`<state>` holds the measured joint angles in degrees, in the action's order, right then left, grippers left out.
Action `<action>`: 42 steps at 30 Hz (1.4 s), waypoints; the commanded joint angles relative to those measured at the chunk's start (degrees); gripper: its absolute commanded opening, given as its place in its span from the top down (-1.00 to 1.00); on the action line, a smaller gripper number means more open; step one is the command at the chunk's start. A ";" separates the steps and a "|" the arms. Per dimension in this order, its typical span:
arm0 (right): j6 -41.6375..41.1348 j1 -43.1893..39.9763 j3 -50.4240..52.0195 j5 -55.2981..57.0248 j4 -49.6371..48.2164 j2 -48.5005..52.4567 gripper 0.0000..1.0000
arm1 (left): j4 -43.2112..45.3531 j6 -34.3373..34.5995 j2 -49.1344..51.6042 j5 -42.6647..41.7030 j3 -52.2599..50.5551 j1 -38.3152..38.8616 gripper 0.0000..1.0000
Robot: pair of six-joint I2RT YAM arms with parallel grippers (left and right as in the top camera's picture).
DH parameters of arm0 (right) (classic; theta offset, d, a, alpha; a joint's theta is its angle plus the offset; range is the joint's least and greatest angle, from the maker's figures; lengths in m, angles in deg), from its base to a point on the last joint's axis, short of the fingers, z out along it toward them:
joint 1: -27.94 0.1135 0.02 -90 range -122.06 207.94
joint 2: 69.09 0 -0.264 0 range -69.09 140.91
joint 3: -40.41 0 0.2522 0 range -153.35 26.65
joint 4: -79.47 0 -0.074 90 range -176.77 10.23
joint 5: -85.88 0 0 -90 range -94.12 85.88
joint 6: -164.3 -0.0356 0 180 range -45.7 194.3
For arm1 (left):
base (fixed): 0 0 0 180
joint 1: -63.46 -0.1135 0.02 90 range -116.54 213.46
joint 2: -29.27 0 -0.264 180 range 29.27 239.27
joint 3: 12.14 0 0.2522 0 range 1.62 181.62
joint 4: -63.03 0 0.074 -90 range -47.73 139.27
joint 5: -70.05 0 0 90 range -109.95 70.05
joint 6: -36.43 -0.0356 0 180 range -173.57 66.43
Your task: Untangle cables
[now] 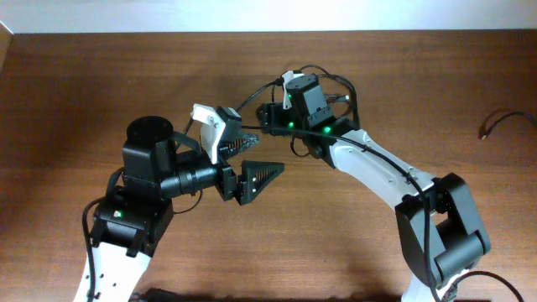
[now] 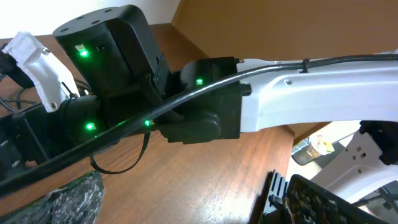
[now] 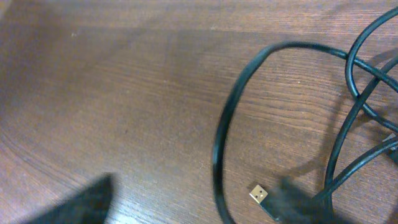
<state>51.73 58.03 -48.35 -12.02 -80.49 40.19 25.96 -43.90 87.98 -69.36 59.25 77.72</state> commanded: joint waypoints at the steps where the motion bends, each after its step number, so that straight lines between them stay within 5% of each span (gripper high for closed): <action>1: 7.63 -0.13 -0.35 -5.29 3.78 -1.88 -0.97 | 0.07 -0.37 -0.17 1.29 0.26 -0.17 -0.99; 5: 13.07 -0.09 -0.35 -5.05 6.43 -16.09 -0.97 | -0.04 -0.35 -0.17 3.08 0.26 -0.17 -0.98; 8: 12.66 2.60 -0.35 -5.18 12.15 -26.99 -0.97 | -5.22 -0.31 -0.17 16.39 0.26 -0.17 -0.98; 14: 8.46 8.90 -0.35 -5.14 23.47 -34.16 -0.97 | -8.11 10.25 -0.20 8.52 0.26 -0.17 -0.98; 28: 9.03 8.83 -0.35 -4.96 30.29 -47.87 -0.97 | -12.13 13.46 -0.20 3.72 0.26 -0.17 -0.98; 30: 9.01 8.85 -0.35 2.29 30.60 -50.47 -0.98 | -12.15 13.42 -0.20 3.74 0.26 -0.17 -0.98; 33: 9.03 8.83 -0.35 30.12 33.92 -53.02 -1.00 | -11.89 10.88 -0.20 3.78 0.26 -0.17 -0.98; 38: 8.55 5.81 -0.33 40.68 33.38 -40.63 -1.00 | -6.84 8.90 -0.20 8.66 0.26 -0.17 -0.98; 42: 8.76 -1.03 -0.33 25.49 28.37 -27.02 -1.00 | -5.62 8.87 -0.20 7.82 0.26 -0.17 -0.98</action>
<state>60.78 59.12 -48.77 20.11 -50.87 11.95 19.99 -34.09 88.03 -61.29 58.92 77.63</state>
